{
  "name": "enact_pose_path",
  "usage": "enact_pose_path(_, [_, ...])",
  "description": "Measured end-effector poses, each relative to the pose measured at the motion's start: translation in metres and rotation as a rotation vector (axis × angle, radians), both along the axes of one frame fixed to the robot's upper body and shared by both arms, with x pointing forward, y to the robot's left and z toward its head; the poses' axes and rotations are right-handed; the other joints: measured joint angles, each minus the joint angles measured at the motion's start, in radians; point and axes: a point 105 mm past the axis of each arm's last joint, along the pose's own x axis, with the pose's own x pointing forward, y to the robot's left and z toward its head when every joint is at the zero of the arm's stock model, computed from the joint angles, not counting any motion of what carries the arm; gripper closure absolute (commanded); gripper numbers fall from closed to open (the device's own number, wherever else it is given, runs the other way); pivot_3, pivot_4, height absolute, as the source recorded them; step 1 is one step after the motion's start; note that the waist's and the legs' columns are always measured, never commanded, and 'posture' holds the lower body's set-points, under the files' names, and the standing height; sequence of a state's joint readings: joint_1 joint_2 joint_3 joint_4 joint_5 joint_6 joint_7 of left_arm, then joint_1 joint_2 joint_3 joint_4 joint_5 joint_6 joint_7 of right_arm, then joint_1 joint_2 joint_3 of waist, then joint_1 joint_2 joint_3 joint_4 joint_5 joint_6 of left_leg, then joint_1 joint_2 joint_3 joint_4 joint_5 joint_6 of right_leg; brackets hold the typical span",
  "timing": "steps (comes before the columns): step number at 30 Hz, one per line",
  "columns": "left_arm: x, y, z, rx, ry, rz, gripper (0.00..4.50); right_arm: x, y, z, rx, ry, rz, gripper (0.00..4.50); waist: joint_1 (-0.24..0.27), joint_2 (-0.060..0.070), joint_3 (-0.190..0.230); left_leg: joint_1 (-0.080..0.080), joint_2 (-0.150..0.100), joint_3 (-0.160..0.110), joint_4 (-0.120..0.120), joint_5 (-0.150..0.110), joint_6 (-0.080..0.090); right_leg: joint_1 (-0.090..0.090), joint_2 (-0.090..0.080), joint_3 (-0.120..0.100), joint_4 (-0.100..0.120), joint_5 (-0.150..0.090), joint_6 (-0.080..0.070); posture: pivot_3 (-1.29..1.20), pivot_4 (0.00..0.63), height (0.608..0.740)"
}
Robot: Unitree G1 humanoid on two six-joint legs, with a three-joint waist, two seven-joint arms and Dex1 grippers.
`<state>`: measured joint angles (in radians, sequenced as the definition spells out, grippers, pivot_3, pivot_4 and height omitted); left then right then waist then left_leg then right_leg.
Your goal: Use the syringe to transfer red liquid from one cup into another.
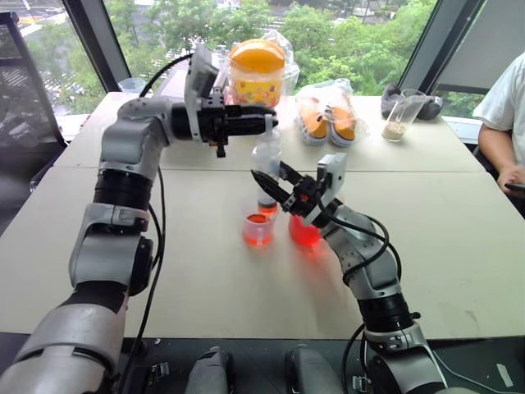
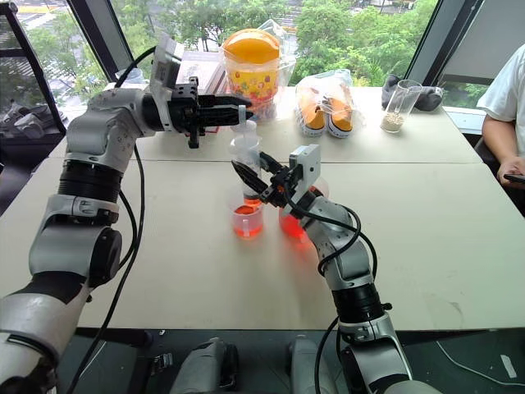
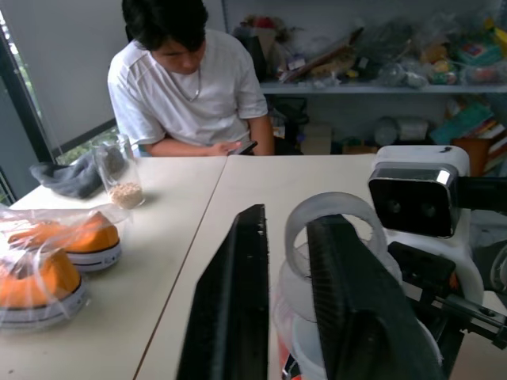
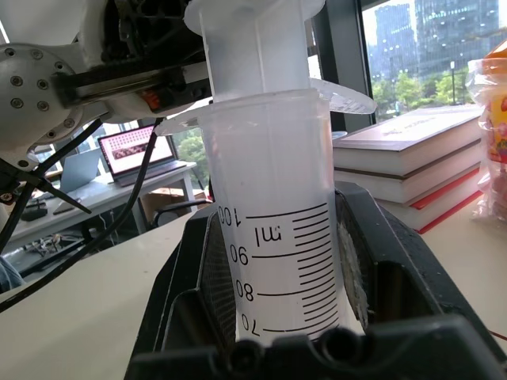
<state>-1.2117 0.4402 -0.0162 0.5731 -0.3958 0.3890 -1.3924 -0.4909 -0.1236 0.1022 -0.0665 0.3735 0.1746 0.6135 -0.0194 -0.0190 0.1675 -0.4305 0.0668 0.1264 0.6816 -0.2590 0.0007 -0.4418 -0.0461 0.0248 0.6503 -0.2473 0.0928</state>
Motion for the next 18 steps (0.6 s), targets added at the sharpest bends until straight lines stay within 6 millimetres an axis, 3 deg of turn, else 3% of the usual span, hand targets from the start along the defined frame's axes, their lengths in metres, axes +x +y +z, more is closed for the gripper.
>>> enact_pose_path(18, [-0.009,0.016,-0.007,0.059,-0.029,0.046,4.43,0.001,0.018,0.014,0.019,0.084,0.087,3.09,0.002,0.000,0.000,0.000,0.000,0.000,0.000,0.000,0.000,0.000,0.000,0.000,0.000,0.000,0.000,0.00,0.150,0.740])
